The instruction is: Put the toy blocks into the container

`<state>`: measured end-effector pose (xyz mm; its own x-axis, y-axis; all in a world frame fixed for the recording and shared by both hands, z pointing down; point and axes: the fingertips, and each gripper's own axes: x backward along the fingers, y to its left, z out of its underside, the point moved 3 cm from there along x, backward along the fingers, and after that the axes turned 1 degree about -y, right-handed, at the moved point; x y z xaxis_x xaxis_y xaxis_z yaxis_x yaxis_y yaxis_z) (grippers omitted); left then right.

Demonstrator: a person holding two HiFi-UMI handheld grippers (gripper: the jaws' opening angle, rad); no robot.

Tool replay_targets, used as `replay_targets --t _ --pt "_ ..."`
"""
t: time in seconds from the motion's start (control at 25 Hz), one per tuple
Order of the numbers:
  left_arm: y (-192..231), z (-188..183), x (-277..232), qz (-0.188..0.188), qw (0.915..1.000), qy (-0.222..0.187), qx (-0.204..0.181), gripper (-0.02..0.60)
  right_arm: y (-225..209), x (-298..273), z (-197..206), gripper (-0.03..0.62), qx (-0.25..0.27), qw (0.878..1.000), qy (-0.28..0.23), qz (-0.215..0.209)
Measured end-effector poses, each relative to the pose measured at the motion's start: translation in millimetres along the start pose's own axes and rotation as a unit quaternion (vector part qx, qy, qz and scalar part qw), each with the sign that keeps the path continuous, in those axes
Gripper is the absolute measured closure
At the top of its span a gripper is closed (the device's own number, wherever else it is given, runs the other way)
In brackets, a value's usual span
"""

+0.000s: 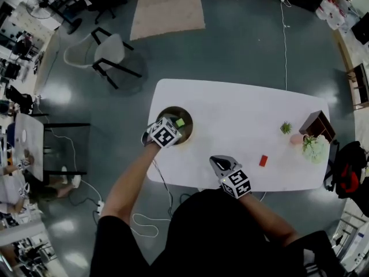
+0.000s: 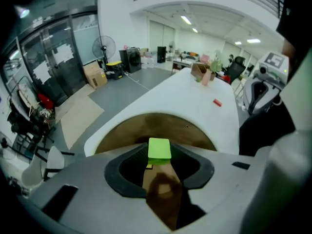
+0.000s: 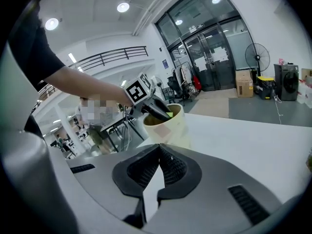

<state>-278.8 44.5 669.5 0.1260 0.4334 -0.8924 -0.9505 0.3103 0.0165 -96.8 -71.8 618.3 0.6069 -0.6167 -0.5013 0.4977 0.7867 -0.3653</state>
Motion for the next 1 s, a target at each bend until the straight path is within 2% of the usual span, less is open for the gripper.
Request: replay_targets --t 0.08,0.24,0.4,0.48,0.56,0.68,0.84,1.0 --pt "-4 -2 -9 0.017 0.9993 0.02 -0.024 0.445 -3 0 6 0.594 -0.006 1.0 0.006 0.004" --pt "-5 0 -31 0.034 0.9978 0.039 -0.042 0.445 -10 1 12 0.594 -0.016 1.0 0.011 0.011" --pt "-4 13 -51 0.074 0.9906 0.106 -0.046 0.446 -19 2 5 0.594 -0.016 1.0 0.003 0.016" --pt "-6 16 -56 0.096 0.9868 0.123 -0.046 0.446 -27 3 1 0.594 -0.02 1.0 0.0 0.024" --pt "-7 16 -58 0.106 0.985 0.127 -0.049 0.445 -33 4 -2 0.594 -0.025 0.999 -0.002 0.029" --pt "-5 12 -60 0.1 0.9852 0.128 -0.056 0.443 -40 5 -5 0.594 -0.032 0.999 -0.001 0.031" --pt "-4 11 -63 0.102 0.9849 0.129 -0.055 0.4 -43 7 -7 0.594 -0.034 0.999 -0.002 0.031" --pt "-5 9 -62 0.099 0.9858 0.121 -0.061 0.397 -44 10 -7 0.594 -0.032 0.999 -0.005 0.035"
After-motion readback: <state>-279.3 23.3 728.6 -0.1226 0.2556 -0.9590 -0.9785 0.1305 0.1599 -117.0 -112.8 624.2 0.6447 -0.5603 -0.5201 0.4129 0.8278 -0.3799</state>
